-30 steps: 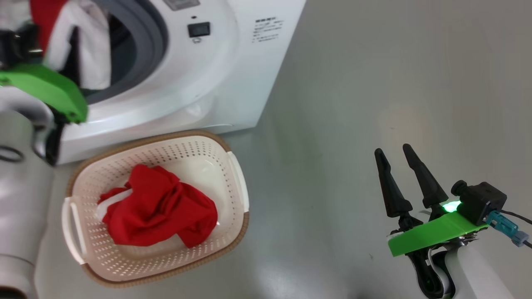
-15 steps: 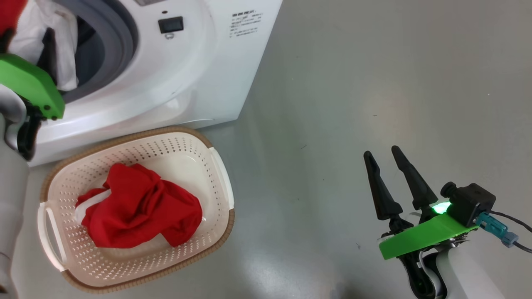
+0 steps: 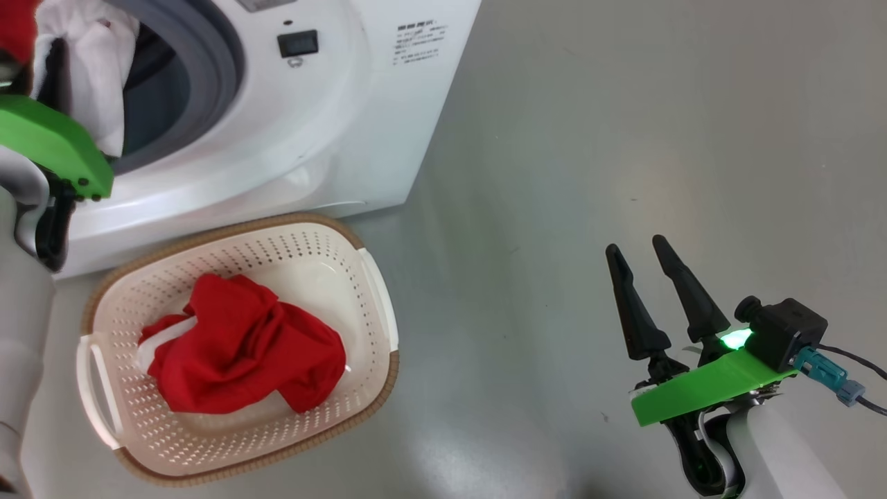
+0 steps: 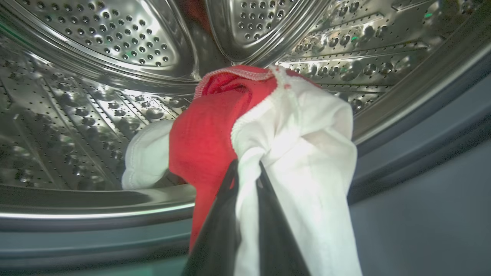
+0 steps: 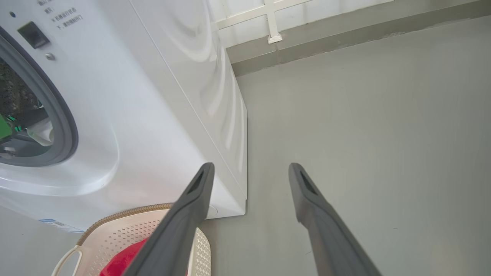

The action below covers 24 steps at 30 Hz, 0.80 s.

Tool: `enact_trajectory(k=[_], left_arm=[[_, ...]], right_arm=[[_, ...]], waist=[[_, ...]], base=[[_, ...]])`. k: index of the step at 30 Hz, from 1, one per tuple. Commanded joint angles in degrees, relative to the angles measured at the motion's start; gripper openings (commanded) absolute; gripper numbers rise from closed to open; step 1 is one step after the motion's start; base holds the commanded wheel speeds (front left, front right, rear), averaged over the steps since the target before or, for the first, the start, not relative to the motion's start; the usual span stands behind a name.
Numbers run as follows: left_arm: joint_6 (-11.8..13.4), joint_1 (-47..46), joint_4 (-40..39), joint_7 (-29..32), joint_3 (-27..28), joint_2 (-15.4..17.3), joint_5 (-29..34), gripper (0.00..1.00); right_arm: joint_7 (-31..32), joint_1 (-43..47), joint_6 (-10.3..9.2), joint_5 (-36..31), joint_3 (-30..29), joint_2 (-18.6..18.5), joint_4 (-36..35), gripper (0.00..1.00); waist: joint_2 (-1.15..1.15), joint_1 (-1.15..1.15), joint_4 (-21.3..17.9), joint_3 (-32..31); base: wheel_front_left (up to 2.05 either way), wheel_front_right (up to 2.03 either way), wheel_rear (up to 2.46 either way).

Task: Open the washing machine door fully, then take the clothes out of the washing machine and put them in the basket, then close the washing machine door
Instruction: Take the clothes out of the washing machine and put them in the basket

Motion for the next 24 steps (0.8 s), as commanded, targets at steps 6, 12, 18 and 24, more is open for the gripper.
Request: enact_trajectory(k=[6,12,18,24], left_arm=[[0.2,1.7,-3.8,-2.4,4.1,2.1,-1.5,0.0],[2.4,10.4,-17.3,-2.5,13.6,1.4,1.0,0.0],[1.8,20.9,-28.5,-2.5,23.2,-2.3,6.7,0.0],[0.4,28.9,-38.2,-2.5,30.3,-6.9,12.2,0.0]], right_arm=[[-0.4,0.6,0.37,-0.7,0.7,-0.9,-0.7,1.0],[-0.4,1.4,0.37,-0.6,-0.1,-1.6,-0.3,1.0],[-0.4,3.2,0.37,-0.5,-0.9,-2.1,0.1,1.0],[-0.4,4.5,0.37,-0.4,-1.6,-2.5,0.0,1.0]], waist=[[0.0,0.0,2.0,-2.8],[0.0,0.0,4.0,-5.3],[0.0,0.0,5.9,-8.1],[0.0,0.0,7.7,-9.4]], base=[[0.0,0.0,0.0],[0.0,0.0,0.0],[0.0,0.0,0.0],[0.0,0.0,0.0]])
